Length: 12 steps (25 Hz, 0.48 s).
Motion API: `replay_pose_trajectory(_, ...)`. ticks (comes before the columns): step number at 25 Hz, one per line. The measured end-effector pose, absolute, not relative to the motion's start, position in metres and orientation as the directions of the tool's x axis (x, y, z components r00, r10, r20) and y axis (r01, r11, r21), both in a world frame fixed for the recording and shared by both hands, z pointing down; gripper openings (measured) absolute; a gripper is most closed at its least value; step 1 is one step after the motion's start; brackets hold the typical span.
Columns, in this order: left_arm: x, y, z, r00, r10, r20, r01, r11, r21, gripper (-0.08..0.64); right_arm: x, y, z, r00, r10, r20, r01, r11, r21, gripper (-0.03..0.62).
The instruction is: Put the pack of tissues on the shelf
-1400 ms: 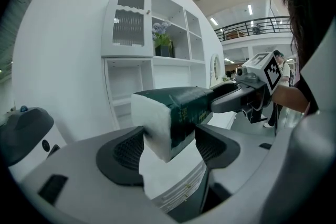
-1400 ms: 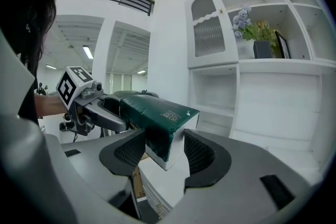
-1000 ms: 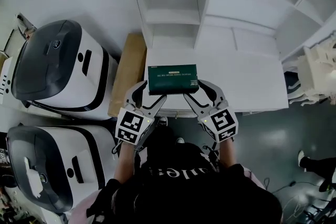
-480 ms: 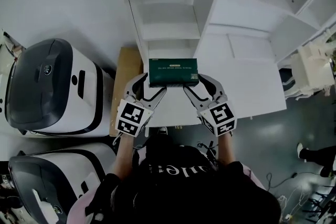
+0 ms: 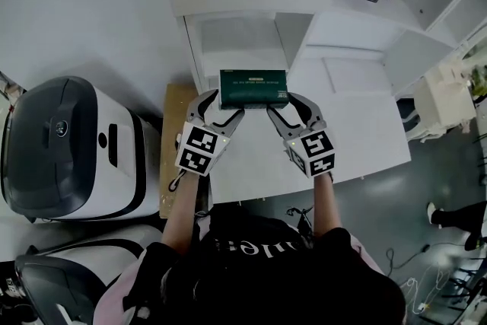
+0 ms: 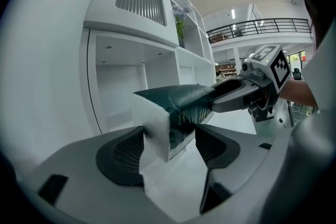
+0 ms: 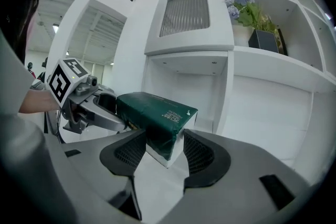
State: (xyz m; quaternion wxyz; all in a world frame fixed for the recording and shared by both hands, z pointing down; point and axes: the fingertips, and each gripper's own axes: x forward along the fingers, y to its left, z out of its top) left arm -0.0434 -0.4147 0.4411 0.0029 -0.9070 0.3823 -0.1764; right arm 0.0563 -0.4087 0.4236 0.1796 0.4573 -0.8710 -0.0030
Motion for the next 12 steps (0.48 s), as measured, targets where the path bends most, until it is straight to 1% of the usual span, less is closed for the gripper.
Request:
replay_pose_trajectory(5, -0.038, -0.453, 0.444, 0.642, -0.697, 0.320, -0.703, -0.702, -0.117, 0.302, 0.061, -0.447, 0.426, -0.476, -0.824, 0.307, -0.823, 0.541, 0.174, 0.244)
replay_pose_trajectory(12, -0.037, -0.488, 0.454, 0.594, -0.731, 0.335, -0.755, -0.651, -0.080, 0.302, 0.063, -0.488, 0.436, -0.422, -0.850, 0.316, -0.859, 0.487, 0.161, 0.233)
